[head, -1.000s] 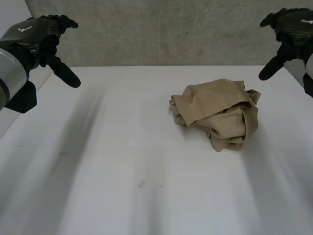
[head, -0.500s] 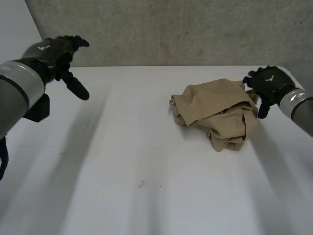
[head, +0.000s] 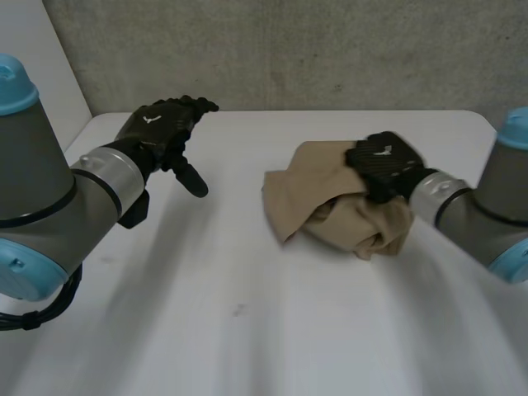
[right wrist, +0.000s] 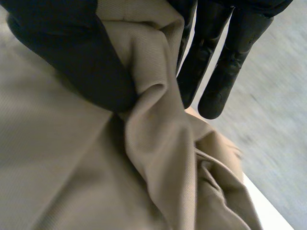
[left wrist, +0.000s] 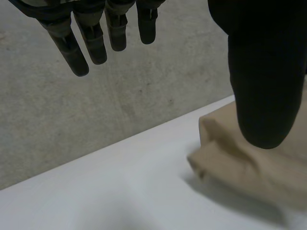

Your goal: Fold the shorts.

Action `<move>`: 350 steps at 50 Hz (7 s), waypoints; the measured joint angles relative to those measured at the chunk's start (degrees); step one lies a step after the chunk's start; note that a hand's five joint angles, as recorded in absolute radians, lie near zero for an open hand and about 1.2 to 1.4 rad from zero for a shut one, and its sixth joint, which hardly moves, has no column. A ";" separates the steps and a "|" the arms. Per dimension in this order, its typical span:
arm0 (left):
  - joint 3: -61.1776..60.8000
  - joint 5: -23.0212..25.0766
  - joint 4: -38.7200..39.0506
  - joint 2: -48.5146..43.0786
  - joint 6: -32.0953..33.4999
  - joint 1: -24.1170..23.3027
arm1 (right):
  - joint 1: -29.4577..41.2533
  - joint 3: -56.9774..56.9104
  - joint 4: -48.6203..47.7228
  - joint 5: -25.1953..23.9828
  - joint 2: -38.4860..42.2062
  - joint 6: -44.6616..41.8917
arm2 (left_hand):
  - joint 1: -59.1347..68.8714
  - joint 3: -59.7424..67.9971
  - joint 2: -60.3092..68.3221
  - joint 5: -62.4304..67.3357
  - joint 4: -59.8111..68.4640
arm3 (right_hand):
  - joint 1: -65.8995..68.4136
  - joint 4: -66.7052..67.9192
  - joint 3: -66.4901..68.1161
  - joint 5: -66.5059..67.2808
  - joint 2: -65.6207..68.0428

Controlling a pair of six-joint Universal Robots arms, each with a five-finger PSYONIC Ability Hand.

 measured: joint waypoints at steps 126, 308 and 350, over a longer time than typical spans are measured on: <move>10.05 -14.24 -13.19 19.22 16.03 -10.33 | -8.14 -7.02 21.05 7.27 -35.95 3.83 | 53.35 54.92 56.77 54.00 56.01 | 1.08 0.02 0.04 -0.36 -0.35; -5.85 -22.54 1.31 -17.19 -0.85 -13.07 | -3.23 8.09 0.77 15.93 1.51 9.00 | 30.07 25.99 27.53 26.20 26.84 | 1.39 0.22 0.23 0.79 -0.04; -8.08 -19.19 3.00 5.17 8.33 -10.40 | -3.10 6.75 7.99 16.40 -9.43 -7.87 | 53.11 54.67 56.62 52.57 56.00 | 1.39 0.22 0.23 0.79 -0.04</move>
